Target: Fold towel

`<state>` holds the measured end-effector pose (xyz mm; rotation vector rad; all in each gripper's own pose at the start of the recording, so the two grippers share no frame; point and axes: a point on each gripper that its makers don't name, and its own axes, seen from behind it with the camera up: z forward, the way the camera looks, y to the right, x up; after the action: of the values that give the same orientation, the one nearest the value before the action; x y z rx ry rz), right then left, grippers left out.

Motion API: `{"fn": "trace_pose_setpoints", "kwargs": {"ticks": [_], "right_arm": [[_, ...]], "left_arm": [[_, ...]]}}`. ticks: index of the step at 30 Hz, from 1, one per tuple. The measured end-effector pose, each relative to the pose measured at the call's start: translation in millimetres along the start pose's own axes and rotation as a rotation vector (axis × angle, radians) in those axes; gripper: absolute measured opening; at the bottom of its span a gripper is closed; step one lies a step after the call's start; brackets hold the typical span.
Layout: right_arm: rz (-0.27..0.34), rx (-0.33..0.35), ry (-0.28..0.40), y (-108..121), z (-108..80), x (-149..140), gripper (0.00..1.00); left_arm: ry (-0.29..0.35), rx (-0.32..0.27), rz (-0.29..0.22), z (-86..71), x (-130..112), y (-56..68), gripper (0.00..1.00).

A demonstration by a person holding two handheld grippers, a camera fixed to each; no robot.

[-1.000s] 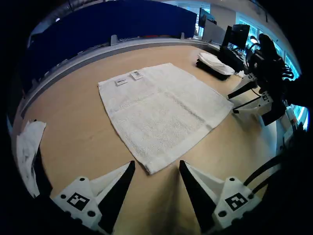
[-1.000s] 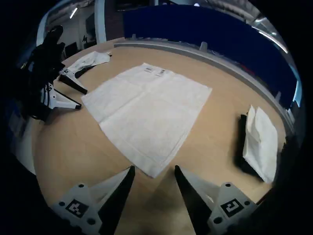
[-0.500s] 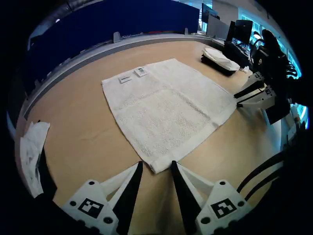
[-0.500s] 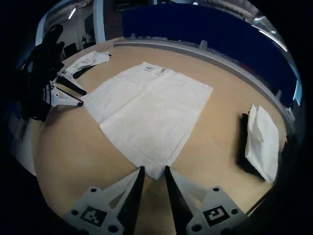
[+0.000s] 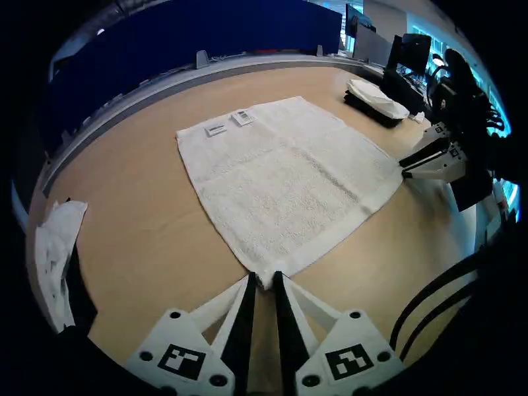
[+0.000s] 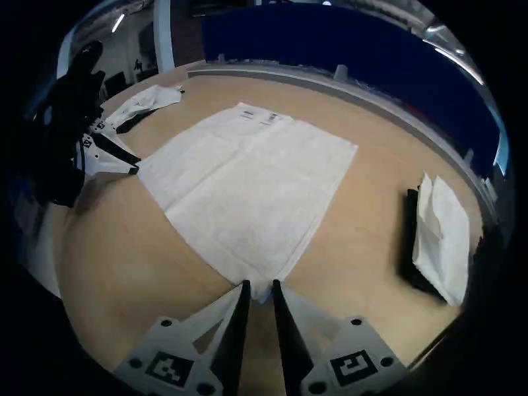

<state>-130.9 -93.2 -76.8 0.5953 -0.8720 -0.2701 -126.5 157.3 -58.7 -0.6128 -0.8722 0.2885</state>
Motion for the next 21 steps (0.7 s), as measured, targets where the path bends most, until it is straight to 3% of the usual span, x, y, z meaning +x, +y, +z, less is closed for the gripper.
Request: {"fn": "trace_pose_setpoints", "kwargs": {"ticks": [6,21], "right_arm": [[0.013,-0.001,0.008,1.6,-1.5,4.3,0.18],[0.025,0.007,0.014,2.3,-8.4,14.2,0.14]], "left_arm": [[0.002,-0.017,-0.004,-2.5,-1.9,4.1,0.18],[0.010,-0.031,-0.023,-8.1,2.6,6.6,0.15]]}}
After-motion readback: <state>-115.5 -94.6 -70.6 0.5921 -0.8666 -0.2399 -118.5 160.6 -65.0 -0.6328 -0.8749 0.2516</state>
